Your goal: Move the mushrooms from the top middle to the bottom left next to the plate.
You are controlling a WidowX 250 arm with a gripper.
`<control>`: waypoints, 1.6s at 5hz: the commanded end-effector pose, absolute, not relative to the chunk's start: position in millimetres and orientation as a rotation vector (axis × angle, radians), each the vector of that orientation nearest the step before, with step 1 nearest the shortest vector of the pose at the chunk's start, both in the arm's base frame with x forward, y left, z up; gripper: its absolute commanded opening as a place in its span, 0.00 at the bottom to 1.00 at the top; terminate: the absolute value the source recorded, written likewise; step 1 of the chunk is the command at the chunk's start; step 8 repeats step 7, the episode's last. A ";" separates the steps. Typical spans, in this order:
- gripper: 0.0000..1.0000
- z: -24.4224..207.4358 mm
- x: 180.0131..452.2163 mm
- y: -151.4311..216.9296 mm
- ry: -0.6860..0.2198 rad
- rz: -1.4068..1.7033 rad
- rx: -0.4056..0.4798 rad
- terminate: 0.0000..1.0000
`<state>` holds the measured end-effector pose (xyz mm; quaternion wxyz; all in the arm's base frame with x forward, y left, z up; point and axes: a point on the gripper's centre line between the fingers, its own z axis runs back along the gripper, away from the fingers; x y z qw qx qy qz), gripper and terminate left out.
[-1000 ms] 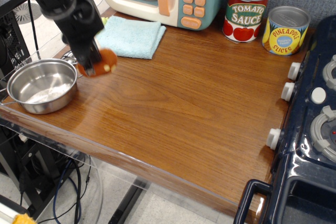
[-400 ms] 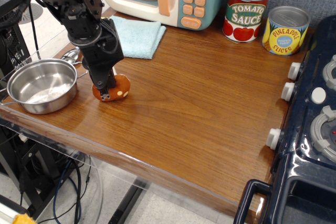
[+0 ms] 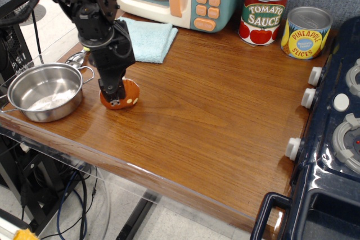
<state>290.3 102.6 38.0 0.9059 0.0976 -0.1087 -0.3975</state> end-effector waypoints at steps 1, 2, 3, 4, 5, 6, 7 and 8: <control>1.00 67.7 292.7 95.0 -0.188 -0.861 0.308 0.00; 1.00 90.7 297.6 92.9 -0.216 -0.843 0.344 0.00; 1.00 112.4 298.7 92.1 -0.271 -0.820 0.335 0.00; 1.00 120.2 299.2 90.0 -0.325 -0.818 0.327 0.00; 1.00 120.2 299.2 90.0 -0.325 -0.818 0.327 0.00; 1.00 120.2 299.2 90.0 -0.325 -0.818 0.327 0.00; 1.00 120.2 299.2 90.0 -0.325 -0.818 0.327 1.00; 1.00 120.2 299.2 90.0 -0.325 -0.818 0.327 1.00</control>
